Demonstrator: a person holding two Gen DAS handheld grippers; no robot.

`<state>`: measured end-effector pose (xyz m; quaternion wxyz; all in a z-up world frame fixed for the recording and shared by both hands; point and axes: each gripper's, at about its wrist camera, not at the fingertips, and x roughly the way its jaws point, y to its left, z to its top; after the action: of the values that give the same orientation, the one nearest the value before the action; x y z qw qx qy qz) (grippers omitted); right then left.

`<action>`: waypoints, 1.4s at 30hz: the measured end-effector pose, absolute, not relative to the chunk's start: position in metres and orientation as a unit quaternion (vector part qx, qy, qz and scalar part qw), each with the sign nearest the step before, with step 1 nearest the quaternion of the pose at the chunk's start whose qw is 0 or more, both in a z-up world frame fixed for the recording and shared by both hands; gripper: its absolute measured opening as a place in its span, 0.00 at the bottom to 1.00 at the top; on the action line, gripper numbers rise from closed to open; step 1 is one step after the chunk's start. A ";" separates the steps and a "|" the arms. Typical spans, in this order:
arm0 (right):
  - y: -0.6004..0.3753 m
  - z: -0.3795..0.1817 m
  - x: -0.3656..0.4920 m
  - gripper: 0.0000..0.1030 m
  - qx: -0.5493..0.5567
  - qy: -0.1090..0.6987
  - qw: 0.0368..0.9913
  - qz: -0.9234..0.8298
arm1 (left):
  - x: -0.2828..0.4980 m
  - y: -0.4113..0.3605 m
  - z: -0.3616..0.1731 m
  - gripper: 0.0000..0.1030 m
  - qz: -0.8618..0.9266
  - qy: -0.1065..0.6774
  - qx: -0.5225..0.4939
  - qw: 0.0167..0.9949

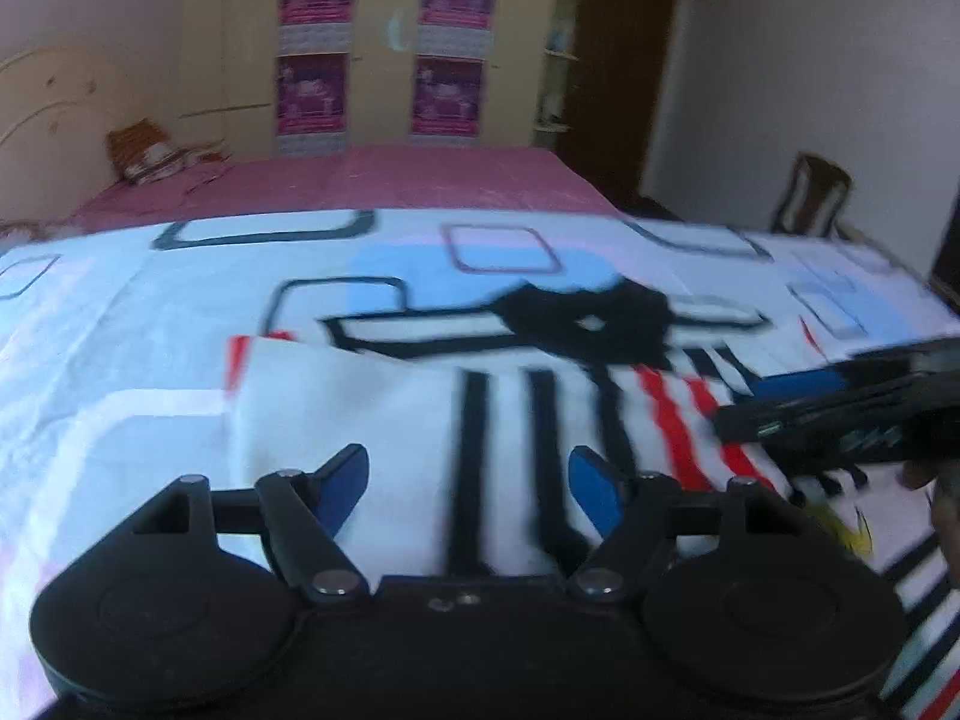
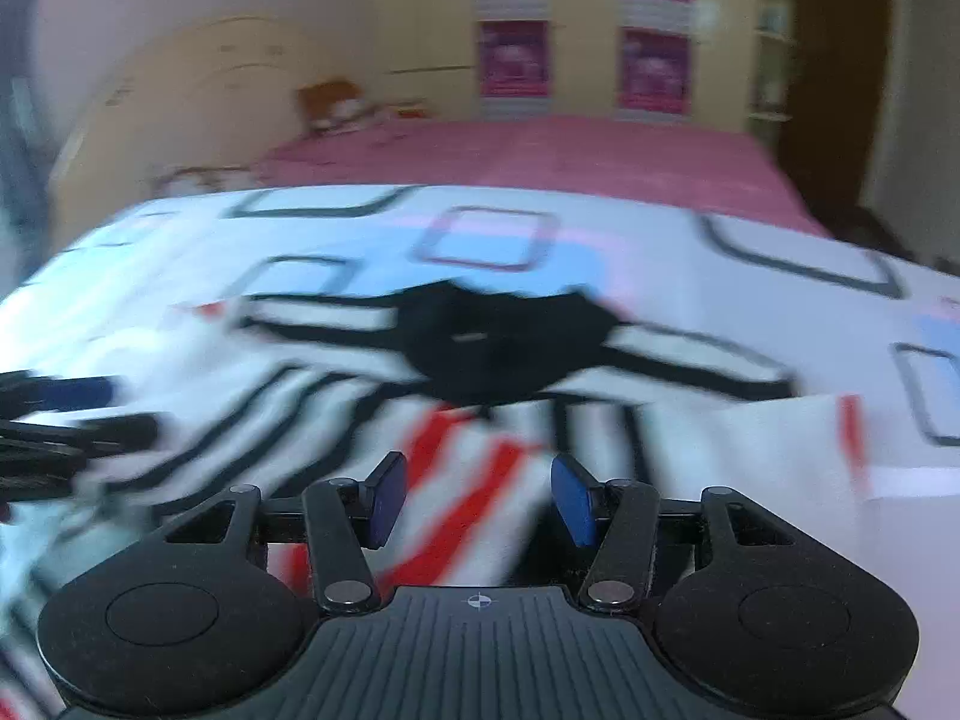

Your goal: Fold small clothes

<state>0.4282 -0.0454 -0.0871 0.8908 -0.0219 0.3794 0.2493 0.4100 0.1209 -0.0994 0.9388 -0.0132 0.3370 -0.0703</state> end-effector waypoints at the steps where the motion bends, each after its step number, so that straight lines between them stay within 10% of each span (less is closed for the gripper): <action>1: -0.037 -0.092 0.422 0.52 -0.027 0.385 0.885 0.259 | 0.409 0.113 -0.106 0.71 -0.076 0.346 -0.006 0.935; 42: -0.077 -0.117 0.411 0.34 -0.031 0.418 0.900 0.124 | 0.394 0.151 -0.124 0.65 -0.041 0.383 -0.027 0.923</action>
<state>0.4114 -0.0773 -0.1171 0.8997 -0.0314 0.4175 0.1237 0.3936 0.1508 -0.1237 0.9225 -0.0271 0.3827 -0.0415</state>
